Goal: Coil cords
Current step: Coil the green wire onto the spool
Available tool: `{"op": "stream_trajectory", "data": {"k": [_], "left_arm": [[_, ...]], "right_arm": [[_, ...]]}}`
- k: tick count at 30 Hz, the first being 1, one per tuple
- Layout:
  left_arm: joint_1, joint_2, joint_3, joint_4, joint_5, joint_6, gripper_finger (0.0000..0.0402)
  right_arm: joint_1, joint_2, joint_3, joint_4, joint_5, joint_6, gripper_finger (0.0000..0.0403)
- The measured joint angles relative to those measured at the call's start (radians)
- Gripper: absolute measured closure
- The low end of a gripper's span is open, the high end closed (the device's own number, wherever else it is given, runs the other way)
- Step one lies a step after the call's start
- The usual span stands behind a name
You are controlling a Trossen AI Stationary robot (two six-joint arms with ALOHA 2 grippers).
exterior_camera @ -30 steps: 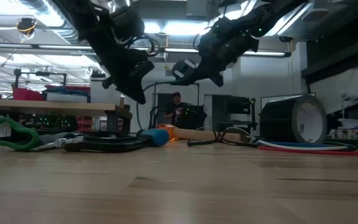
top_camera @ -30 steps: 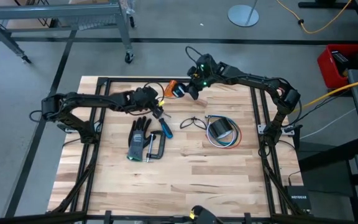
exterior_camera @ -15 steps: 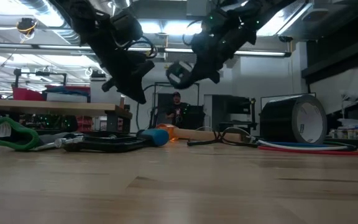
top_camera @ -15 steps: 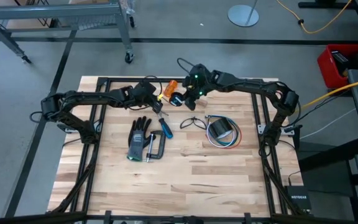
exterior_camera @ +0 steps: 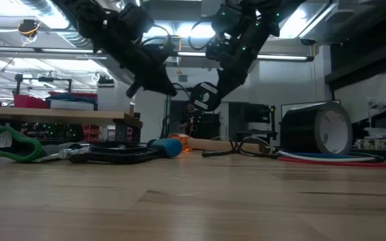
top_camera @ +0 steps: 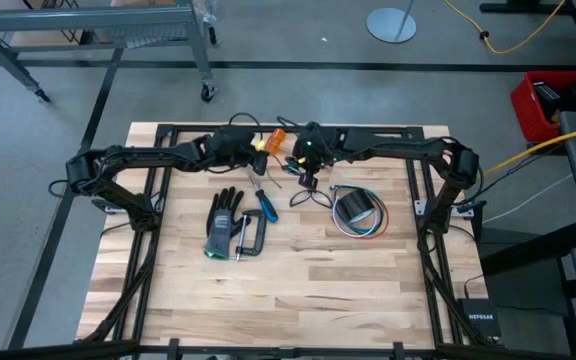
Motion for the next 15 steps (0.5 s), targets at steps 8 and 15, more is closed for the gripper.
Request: {"op": "stream_trajectory", "data": {"k": [8,15], "left_arm": [[-0.030,0.000,0.000,0.136,0.055,-0.056,0.0401],[-0.088,0.000,0.000,0.244,0.065,-0.059,0.0401]], "right_arm": [[0.010,0.000,0.000,0.042,0.101,0.058,0.0395],[0.003,0.000,0.000,0.121,0.112,0.086,0.0395]]}}
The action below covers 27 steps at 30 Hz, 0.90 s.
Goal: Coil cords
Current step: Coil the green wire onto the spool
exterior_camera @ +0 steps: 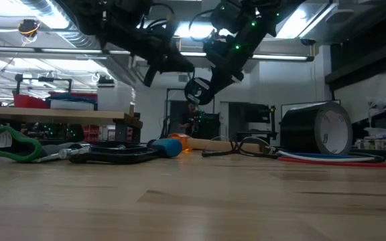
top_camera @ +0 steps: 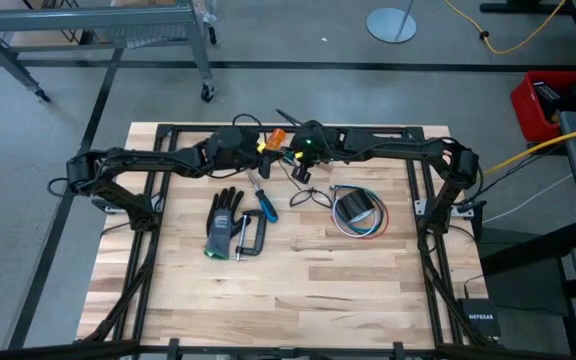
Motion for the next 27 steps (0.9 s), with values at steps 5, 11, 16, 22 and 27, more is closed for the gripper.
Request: {"op": "stream_trajectory", "data": {"k": [5,11,16,22,27], "left_arm": [[-0.028,0.000,0.000,0.023,0.001,-0.008,0.0401],[-0.037,-0.001,0.000,0.025,0.001,-0.027,0.0401],[-0.037,-0.001,0.000,0.027,0.001,-0.038,0.0401],[-0.037,-0.001,0.000,0.026,0.001,-0.039,0.0401],[-0.046,-0.001,0.000,0.028,-0.003,-0.031,0.0401]], "right_arm": [[0.000,0.000,-0.001,0.088,0.000,0.045,0.0395],[0.000,0.000,-0.001,0.156,0.000,0.126,0.0395],[0.000,0.000,-0.001,0.222,0.000,0.187,0.0395],[0.000,0.000,-0.001,0.280,-0.001,0.205,0.0395],[0.000,0.001,-0.001,0.319,0.008,0.246,0.0395]]}}
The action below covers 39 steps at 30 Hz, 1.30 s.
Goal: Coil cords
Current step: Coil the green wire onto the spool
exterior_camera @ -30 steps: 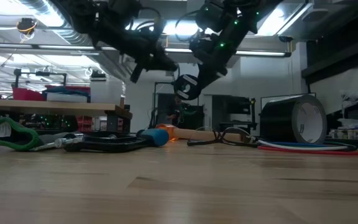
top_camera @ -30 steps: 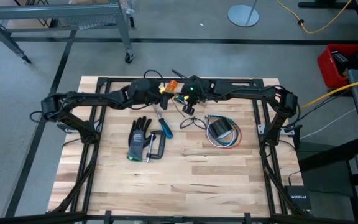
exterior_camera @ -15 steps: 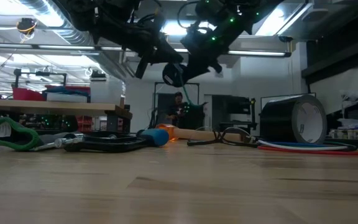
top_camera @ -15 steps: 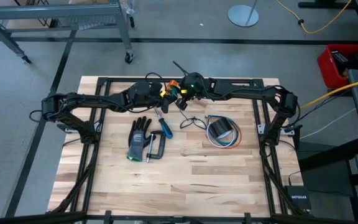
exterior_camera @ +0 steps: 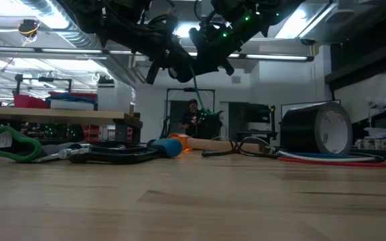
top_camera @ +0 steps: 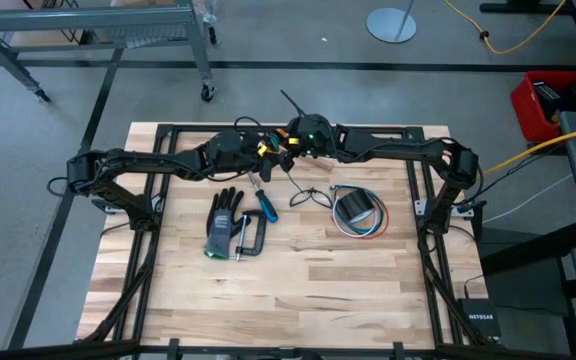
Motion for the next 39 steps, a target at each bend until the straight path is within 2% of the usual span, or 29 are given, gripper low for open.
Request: {"op": "stream_trajectory", "data": {"k": [11,17,23,27,39], "left_arm": [[-0.001,0.000,0.000,0.019,-0.013,0.046,0.0400],[-0.038,0.000,0.000,0.017,-0.078,0.302,0.0387],[-0.094,0.000,0.000,0.016,-0.244,0.475,0.0384],[-0.112,0.000,0.000,0.011,-0.284,0.501,0.0383],[-0.145,0.000,0.000,-0.087,-0.290,0.494,0.0391]], "right_arm": [[0.000,0.000,0.000,0.004,-0.009,0.040,0.0395],[-0.008,0.000,0.000,0.011,-0.023,0.026,0.0395],[-0.029,0.000,0.000,0.043,-0.096,0.030,0.0395],[-0.028,0.001,0.000,0.072,-0.122,0.043,0.0395],[-0.049,0.001,0.000,0.066,-0.154,0.044,0.0395]]}}
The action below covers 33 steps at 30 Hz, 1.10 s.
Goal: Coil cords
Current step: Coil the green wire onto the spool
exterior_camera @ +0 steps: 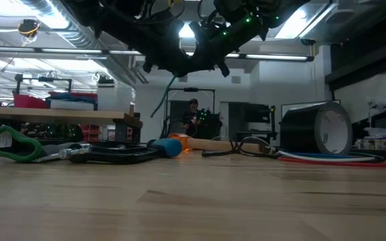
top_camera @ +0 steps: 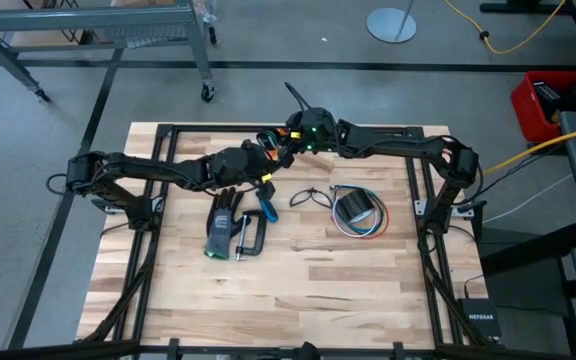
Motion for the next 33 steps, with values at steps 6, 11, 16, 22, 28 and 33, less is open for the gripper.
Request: {"op": "stream_trajectory", "data": {"k": [6,11,16,22,28,33], "left_arm": [[-0.001,0.000,0.000,-0.010,0.005,0.006,0.0380],[-0.001,0.000,0.000,-0.017,0.008,0.007,0.0365],[-0.001,0.001,0.000,-0.062,0.008,0.005,0.0362],[-0.001,0.001,0.000,-0.079,0.008,-0.001,0.0361],[-0.021,0.001,0.000,-0.105,0.008,0.005,0.0361],[-0.035,0.001,0.000,-0.128,0.005,0.004,0.0361]], "right_arm": [[-0.007,0.000,0.000,0.008,-0.043,0.001,0.0395],[-0.007,0.000,0.000,0.030,-0.082,0.002,0.0395],[-0.011,0.000,0.000,0.052,-0.120,0.002,0.0395],[-0.024,0.000,0.000,0.053,-0.144,0.002,0.0395],[-0.047,0.000,0.000,0.053,-0.177,0.002,0.0395],[-0.058,0.000,0.000,0.055,-0.189,0.001,0.0395]]}}
